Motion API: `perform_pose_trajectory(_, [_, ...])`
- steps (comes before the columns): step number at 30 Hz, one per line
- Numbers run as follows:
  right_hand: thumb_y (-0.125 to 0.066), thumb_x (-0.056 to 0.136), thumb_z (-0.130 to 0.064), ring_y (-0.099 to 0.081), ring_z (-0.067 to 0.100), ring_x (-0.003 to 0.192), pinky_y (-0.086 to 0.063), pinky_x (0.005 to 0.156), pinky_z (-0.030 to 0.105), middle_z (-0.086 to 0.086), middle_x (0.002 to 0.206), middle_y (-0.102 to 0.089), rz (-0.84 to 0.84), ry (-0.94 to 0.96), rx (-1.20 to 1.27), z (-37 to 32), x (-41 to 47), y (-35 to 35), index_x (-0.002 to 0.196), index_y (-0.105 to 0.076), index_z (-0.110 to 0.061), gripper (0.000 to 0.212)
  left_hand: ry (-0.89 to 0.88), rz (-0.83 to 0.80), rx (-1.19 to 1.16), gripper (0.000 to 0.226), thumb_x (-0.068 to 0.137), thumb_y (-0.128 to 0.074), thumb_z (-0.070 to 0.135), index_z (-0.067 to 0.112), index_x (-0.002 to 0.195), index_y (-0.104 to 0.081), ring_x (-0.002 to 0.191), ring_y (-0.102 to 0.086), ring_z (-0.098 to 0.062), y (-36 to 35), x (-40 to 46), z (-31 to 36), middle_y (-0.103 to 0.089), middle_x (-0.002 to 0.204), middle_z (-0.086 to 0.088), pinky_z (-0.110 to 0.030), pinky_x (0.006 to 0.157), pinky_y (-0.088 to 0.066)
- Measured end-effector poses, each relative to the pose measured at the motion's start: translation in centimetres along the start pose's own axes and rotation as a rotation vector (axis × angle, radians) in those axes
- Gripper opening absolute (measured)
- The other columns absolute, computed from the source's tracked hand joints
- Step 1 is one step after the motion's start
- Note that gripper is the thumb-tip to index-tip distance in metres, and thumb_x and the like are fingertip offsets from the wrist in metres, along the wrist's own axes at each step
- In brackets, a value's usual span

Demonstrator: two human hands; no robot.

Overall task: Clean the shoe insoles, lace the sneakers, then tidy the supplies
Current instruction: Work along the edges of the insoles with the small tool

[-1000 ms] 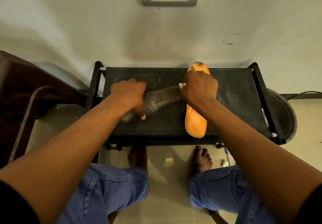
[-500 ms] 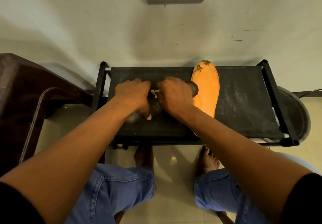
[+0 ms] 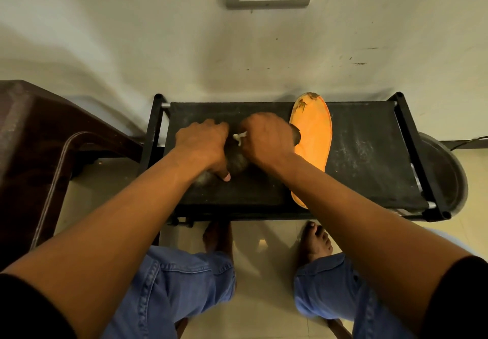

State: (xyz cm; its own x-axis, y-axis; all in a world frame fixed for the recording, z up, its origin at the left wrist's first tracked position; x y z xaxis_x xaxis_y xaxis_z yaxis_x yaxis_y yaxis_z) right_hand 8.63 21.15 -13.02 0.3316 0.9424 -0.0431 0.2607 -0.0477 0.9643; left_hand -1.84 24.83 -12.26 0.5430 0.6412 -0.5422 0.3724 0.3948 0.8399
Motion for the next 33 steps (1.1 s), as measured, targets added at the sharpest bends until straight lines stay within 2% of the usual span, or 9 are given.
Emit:
perform_pose_trajectory(3, [-0.070, 0.089, -0.031, -0.063, 0.021, 0.093, -0.049, 0.072, 0.033, 0.002, 0.096, -0.065, 0.010, 0.076, 0.010, -1.6, -0.2, 0.0, 0.103, -0.070, -0.021, 0.017, -0.005, 0.024, -0.038, 0.099, 0.055, -0.092, 0.057, 0.026, 0.137, -0.046, 0.122, -0.056, -0.030, -0.2, -0.2, -0.4, -0.053, 0.133, -0.003, -0.048, 0.093, -0.052])
perform_pose_trajectory(6, [-0.070, 0.089, -0.031, -0.062, 0.020, 0.092, -0.046, 0.069, 0.032, 0.000, 0.092, -0.060, 0.000, 0.032, 0.007, -1.1, -0.1, 0.0, 0.101, -0.069, -0.022, 0.015, -0.019, 0.055, -0.048, 0.094, 0.056, -0.088, 0.063, 0.027, 0.133, -0.048, 0.116, -0.058, -0.029, -0.5, -1.0, -1.3, -0.053, 0.129, -0.002, -0.049, 0.090, -0.054])
perform_pose_trajectory(11, [-0.072, 0.087, -0.031, -0.064, 0.022, 0.095, -0.048, 0.070, 0.033, 0.001, 0.101, -0.069, 0.009, -0.016, 0.003, -0.5, 0.0, 0.1, 0.106, -0.072, -0.024, 0.021, -0.050, 0.087, 0.010, 0.091, 0.058, -0.085, 0.066, 0.030, 0.135, -0.051, 0.111, -0.060, -0.025, -1.1, -3.3, -3.3, -0.055, 0.124, 0.003, -0.045, 0.086, -0.057])
perform_pose_trajectory(16, [-0.072, 0.087, -0.029, -0.065, 0.023, 0.093, -0.052, 0.075, 0.036, 0.004, 0.099, -0.070, 0.021, -0.037, 0.004, -1.0, 0.1, -0.2, 0.105, -0.073, -0.021, 0.020, -0.074, 0.085, -0.131, 0.085, 0.061, -0.090, 0.057, 0.029, 0.135, -0.059, 0.105, -0.063, -0.014, -1.7, -4.4, -6.0, -0.063, 0.118, 0.008, -0.040, 0.086, -0.057])
perform_pose_trajectory(20, [-0.068, 0.090, -0.028, -0.066, 0.022, 0.093, -0.055, 0.080, 0.037, 0.003, 0.100, -0.071, 0.007, 0.028, 0.079, -2.9, -0.6, -0.6, 0.106, -0.075, -0.022, 0.018, -0.084, 0.102, -0.190, 0.085, 0.060, -0.092, 0.054, 0.031, 0.134, -0.060, 0.104, -0.062, -0.013, -1.9, -4.1, -6.3, -0.064, 0.117, 0.009, -0.038, 0.086, -0.057])
perform_pose_trajectory(24, [-0.062, 0.090, -0.032, -0.067, 0.022, 0.082, -0.057, 0.071, 0.037, 0.001, 0.089, -0.071, -0.072, 0.192, 0.144, -6.7, -2.4, -1.9, 0.093, -0.075, -0.025, 0.016, -0.077, 0.087, -0.172, 0.072, 0.058, -0.091, 0.058, 0.034, 0.120, -0.063, 0.100, -0.063, -0.017, -2.0, -3.3, -6.4, -0.063, 0.110, 0.011, -0.042, 0.083, -0.058])
perform_pose_trajectory(27, [-0.060, 0.089, -0.038, -0.066, 0.021, 0.081, -0.052, 0.067, 0.032, 0.000, 0.089, -0.070, -0.093, 0.268, 0.123, -8.0, -3.3, -2.2, 0.091, -0.074, -0.026, 0.019, -0.085, 0.095, -0.151, 0.072, 0.057, -0.090, 0.060, 0.034, 0.117, -0.060, 0.104, -0.064, -0.021, -2.2, -2.9, -6.4, -0.063, 0.116, 0.008, -0.046, 0.084, -0.058])
perform_pose_trajectory(33, [-0.068, 0.088, -0.031, -0.064, 0.021, 0.088, -0.050, 0.069, 0.034, 0.000, 0.094, -0.068, -0.057, 0.155, 0.017, -5.2, -2.0, -1.0, 0.096, -0.073, -0.026, 0.011, -0.098, 0.049, -0.188, 0.074, 0.061, -0.091, 0.054, 0.034, 0.123, -0.057, 0.101, -0.060, -0.019, -2.9, -2.1, -6.8, -0.058, 0.107, 0.011, -0.043, 0.084, -0.056])
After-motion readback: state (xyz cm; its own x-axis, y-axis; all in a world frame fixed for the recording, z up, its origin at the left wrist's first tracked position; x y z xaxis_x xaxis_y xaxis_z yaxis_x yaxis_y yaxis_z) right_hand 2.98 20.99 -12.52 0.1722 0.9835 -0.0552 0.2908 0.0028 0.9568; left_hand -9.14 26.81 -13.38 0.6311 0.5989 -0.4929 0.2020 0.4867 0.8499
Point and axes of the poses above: each hand's wrist, its own x-axis towards the middle knuckle, its own y-axis out of the back of the hand, z = x × y, the point moved 8 cm from there along x, towards the middle knuckle
